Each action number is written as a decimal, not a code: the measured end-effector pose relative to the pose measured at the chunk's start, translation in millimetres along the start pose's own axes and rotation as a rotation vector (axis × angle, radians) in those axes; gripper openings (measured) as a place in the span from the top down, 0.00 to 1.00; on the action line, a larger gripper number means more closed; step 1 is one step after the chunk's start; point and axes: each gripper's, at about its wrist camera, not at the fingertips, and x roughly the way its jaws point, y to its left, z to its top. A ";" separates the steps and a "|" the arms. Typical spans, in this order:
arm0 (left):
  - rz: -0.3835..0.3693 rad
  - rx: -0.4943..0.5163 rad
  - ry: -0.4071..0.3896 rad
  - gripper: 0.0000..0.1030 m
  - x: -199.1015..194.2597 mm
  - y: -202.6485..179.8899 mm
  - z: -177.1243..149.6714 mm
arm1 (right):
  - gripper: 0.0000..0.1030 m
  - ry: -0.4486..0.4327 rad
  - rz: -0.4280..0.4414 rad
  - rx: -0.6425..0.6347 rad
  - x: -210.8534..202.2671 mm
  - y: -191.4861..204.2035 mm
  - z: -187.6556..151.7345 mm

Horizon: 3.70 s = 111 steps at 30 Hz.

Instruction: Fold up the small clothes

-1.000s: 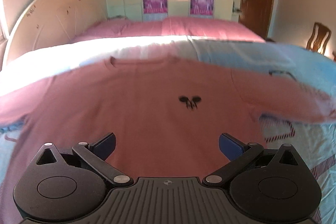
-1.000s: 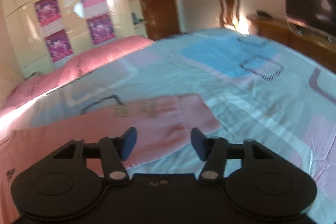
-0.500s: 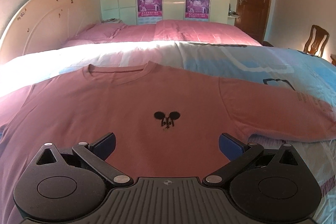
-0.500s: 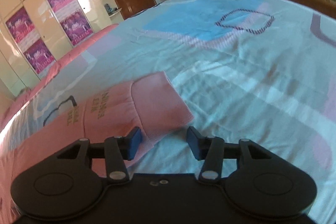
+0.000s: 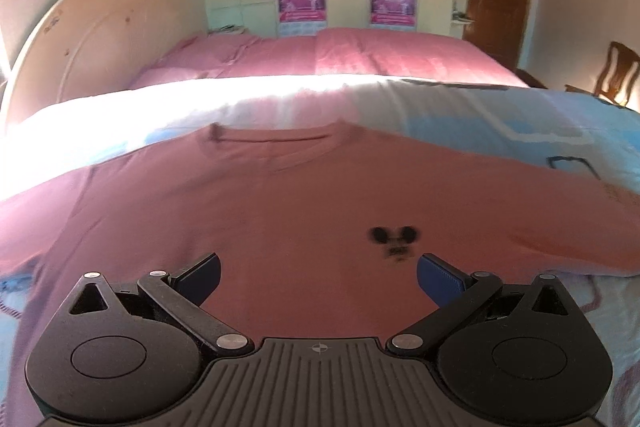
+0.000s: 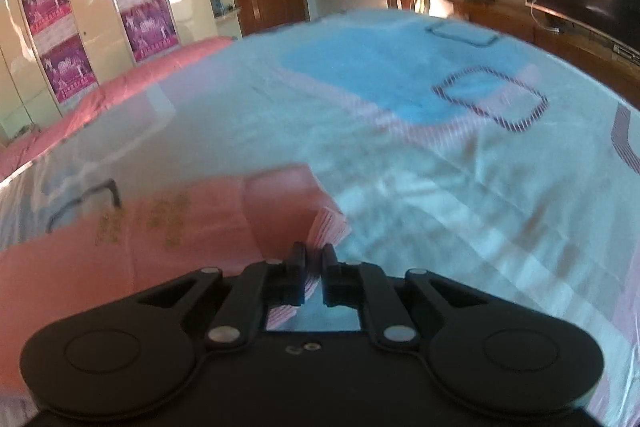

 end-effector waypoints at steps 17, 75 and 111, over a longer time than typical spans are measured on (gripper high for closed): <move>-0.095 -0.118 0.044 0.00 56.8 139.4 -5.5 | 0.93 -0.079 0.331 -0.365 -79.2 249.6 -50.5; -0.188 -0.170 -0.038 0.95 110.5 164.5 -0.3 | 0.80 0.108 0.279 -0.299 -98.2 259.1 -105.2; -0.145 -0.218 -0.082 0.95 182.7 184.3 6.1 | 0.92 0.133 0.470 -0.290 32.7 299.8 -43.1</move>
